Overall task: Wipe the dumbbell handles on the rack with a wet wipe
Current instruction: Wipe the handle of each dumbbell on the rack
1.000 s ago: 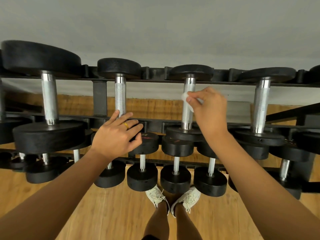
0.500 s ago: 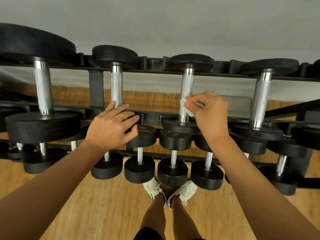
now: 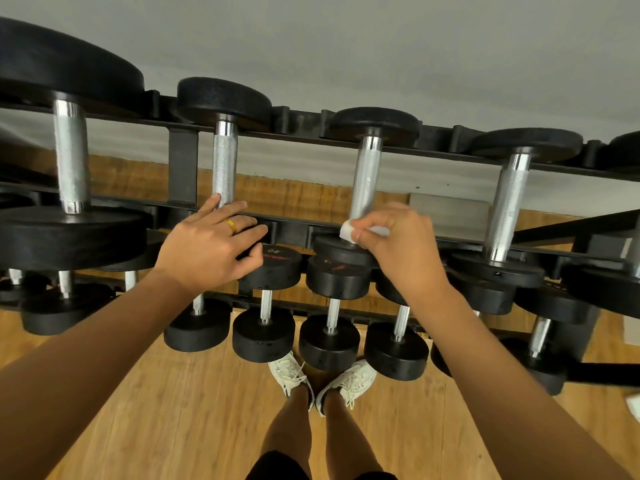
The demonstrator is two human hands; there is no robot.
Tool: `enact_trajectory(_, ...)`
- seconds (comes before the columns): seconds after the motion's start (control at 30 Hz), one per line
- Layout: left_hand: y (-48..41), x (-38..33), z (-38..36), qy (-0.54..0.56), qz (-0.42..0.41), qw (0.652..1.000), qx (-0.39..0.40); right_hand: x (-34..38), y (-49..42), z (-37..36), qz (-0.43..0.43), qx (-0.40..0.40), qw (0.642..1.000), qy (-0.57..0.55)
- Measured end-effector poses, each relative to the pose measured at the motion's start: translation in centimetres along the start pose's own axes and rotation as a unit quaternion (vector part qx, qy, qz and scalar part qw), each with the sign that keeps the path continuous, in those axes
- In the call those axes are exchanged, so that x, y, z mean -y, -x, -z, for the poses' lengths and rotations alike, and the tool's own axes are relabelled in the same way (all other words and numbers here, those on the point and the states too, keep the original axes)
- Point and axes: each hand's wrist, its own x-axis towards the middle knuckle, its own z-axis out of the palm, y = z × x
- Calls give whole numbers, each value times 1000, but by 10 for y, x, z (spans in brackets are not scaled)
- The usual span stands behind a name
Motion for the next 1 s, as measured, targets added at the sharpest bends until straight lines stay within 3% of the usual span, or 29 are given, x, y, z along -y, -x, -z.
enact_trajectory(0.17,1,2,0,5,-14,1000,5,2,-7,8,42,18,999,26)
enact_trajectory(0.43,0,2,0,6,-16,1000,-4,12,-58,18,127,-242,961,45)
enact_trajectory(0.73,-1,1,-1,1,-18,1000,-13,-6,-69,2,236,-236,935,122)
enact_trajectory(1.0,1,2,-1,3,-13,1000,-9,-21,-51,10,330,-117,919,183)
